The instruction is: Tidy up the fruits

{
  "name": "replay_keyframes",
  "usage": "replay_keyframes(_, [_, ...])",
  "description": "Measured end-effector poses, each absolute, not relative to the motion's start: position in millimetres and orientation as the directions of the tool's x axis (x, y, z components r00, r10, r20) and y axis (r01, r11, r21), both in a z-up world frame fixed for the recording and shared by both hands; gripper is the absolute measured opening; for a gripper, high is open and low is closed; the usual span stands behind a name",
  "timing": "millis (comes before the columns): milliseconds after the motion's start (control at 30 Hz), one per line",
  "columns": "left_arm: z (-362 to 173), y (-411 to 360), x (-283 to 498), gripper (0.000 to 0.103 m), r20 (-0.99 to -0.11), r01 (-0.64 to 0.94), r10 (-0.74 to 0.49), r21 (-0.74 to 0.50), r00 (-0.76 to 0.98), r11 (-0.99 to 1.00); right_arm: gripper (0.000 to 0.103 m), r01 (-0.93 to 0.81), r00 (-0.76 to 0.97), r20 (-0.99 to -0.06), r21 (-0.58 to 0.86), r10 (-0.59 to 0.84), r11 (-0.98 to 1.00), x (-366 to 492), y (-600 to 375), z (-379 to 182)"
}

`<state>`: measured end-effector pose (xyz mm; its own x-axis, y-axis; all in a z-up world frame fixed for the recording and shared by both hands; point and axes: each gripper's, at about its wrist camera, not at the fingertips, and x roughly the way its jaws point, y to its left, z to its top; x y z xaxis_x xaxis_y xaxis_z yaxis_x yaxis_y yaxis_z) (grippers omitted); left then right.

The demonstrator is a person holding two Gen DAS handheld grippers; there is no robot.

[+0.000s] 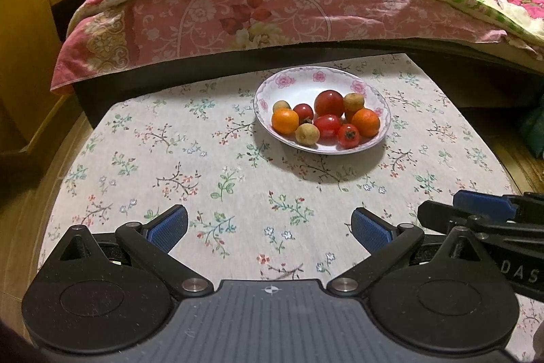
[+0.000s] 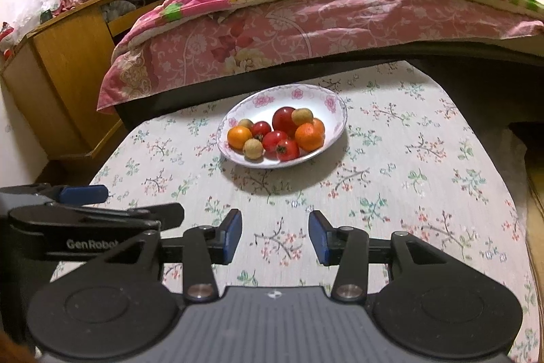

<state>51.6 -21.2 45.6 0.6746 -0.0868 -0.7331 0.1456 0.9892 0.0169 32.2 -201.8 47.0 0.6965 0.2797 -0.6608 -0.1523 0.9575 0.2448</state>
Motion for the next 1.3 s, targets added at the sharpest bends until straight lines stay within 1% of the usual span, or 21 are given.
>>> replay_keyframes(433, [34,-26,15,0.103,-0.762,0.174,-0.073,0.053,0.643,0.983,0.037,-0.11,0.672,-0.693,0.254,0.26,0.961,-7,-201,41])
replay_keyframes(567, [33,-24,9,0.103,-0.769,0.174,-0.077,0.045,0.634,0.984,0.037,-0.108,0.665,-0.702,0.245,0.253,0.963,-17,-200,40])
replay_keyframes(733, [31,-20,4,0.103,-0.781,0.159,-0.081,0.023,0.62,0.987,0.037,-0.104,0.658,-0.712,0.236,0.245,0.966,-23,-197,36])
replay_keyframes(1300, [24,-18,-12,0.103,-0.797,0.146,-0.049,0.051,0.603,0.988,0.037,-0.092,0.641,-0.724,0.255,0.254,0.962,-33,-195,28])
